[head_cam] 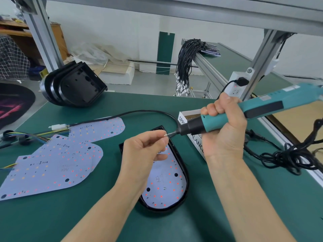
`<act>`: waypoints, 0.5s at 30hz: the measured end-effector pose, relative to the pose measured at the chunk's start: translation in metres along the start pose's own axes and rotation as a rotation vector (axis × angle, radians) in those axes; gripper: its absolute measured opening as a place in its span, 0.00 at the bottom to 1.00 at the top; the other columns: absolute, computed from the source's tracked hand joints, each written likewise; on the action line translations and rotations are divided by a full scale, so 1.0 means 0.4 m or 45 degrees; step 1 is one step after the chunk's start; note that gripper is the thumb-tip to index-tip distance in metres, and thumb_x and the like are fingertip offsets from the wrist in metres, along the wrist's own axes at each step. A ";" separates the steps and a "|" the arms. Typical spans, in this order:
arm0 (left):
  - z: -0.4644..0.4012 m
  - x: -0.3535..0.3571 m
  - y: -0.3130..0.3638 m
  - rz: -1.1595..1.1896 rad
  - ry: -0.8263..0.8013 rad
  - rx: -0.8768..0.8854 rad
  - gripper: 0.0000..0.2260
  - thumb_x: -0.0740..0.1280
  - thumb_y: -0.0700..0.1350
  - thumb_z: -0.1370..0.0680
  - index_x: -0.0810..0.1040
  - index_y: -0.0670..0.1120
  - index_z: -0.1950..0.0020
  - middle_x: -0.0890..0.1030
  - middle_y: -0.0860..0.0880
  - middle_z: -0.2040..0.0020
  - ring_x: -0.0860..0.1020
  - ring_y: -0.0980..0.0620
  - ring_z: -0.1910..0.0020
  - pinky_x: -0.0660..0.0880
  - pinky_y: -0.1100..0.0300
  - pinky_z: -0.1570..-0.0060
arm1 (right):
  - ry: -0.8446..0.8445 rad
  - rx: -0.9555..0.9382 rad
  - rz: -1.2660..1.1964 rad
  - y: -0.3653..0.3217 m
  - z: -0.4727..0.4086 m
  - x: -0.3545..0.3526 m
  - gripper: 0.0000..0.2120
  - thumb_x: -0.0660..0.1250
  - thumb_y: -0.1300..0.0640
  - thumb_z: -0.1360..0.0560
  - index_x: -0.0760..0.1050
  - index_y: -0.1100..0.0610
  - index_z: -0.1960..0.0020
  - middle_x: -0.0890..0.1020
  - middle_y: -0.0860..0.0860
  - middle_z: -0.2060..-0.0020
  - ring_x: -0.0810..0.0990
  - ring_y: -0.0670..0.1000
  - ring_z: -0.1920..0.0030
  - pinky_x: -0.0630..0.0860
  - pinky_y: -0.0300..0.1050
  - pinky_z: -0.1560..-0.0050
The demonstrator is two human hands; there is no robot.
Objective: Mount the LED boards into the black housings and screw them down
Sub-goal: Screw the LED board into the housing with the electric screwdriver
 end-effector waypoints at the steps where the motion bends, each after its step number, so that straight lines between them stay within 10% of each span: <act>1: 0.001 0.003 -0.001 0.001 -0.009 -0.015 0.07 0.71 0.34 0.27 0.84 0.45 0.53 0.82 0.52 0.66 0.77 0.56 0.69 0.79 0.62 0.67 | 0.008 0.007 -0.005 0.001 -0.001 -0.002 0.21 0.64 0.65 0.26 0.66 0.49 0.74 0.67 0.45 0.75 0.66 0.45 0.74 0.70 0.38 0.67; 8: -0.011 -0.168 0.015 -0.611 0.456 0.042 0.18 0.74 0.49 0.29 0.73 0.53 0.43 0.78 0.59 0.52 0.76 0.58 0.60 0.70 0.59 0.60 | -0.011 0.049 0.011 0.010 -0.019 -0.021 0.18 0.65 0.65 0.27 0.66 0.50 0.72 0.67 0.45 0.75 0.67 0.45 0.74 0.71 0.38 0.67; 15: -0.035 -0.139 -0.020 -1.327 0.195 -0.224 0.44 0.73 0.64 0.34 0.56 0.49 0.26 0.74 0.52 0.50 0.74 0.46 0.47 0.68 0.55 0.53 | -0.042 0.083 0.151 0.047 -0.043 -0.037 0.16 0.66 0.66 0.29 0.62 0.53 0.68 0.66 0.47 0.75 0.66 0.47 0.75 0.70 0.39 0.67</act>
Point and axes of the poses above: each hand's wrist, its own z-axis away from the middle knuckle, its own x-axis out of the palm, y = z × x, the point moved 6 cm from there along -z, towards the middle knuckle
